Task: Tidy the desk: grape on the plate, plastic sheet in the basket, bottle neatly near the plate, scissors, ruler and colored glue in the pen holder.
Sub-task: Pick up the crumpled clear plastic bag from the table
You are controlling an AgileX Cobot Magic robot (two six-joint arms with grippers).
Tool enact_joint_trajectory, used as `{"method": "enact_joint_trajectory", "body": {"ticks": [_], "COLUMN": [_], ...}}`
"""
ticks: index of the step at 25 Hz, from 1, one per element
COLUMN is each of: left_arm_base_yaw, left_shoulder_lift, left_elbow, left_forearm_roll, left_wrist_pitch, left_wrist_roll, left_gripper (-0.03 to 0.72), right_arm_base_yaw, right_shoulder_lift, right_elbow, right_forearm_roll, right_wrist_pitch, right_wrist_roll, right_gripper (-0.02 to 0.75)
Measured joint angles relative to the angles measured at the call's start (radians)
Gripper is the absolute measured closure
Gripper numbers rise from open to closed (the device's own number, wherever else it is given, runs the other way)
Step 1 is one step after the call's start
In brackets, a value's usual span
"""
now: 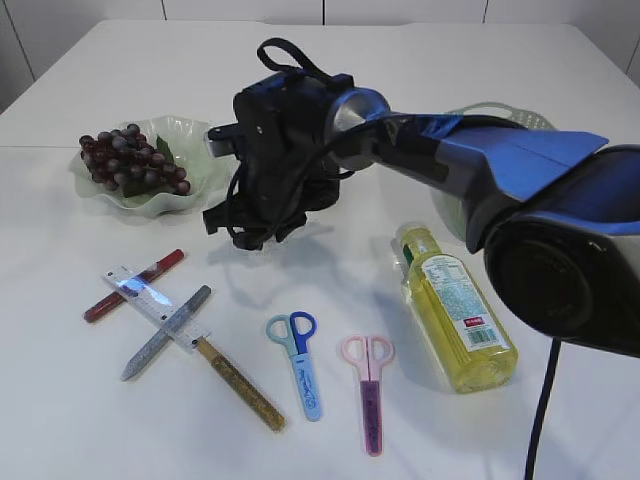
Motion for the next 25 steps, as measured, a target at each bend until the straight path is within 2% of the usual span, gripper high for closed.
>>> {"method": "enact_joint_trajectory", "body": {"ticks": [12, 25], "left_arm_base_yaw": [0.000, 0.000], "left_shoulder_lift": [0.000, 0.000], "left_elbow": [0.000, 0.000], "left_forearm_roll": [0.000, 0.000], "left_wrist_pitch": [0.000, 0.000], "left_wrist_roll": [0.000, 0.000], "left_gripper": [0.371, 0.378], "right_arm_base_yaw": [0.000, 0.000], "right_shoulder_lift": [0.000, 0.020], "right_elbow": [-0.056, -0.058], "right_forearm_roll": [-0.015, -0.005], "right_wrist_pitch": [0.013, -0.052], "right_wrist_roll": [0.000, 0.000], "right_gripper": [0.496, 0.478]}}
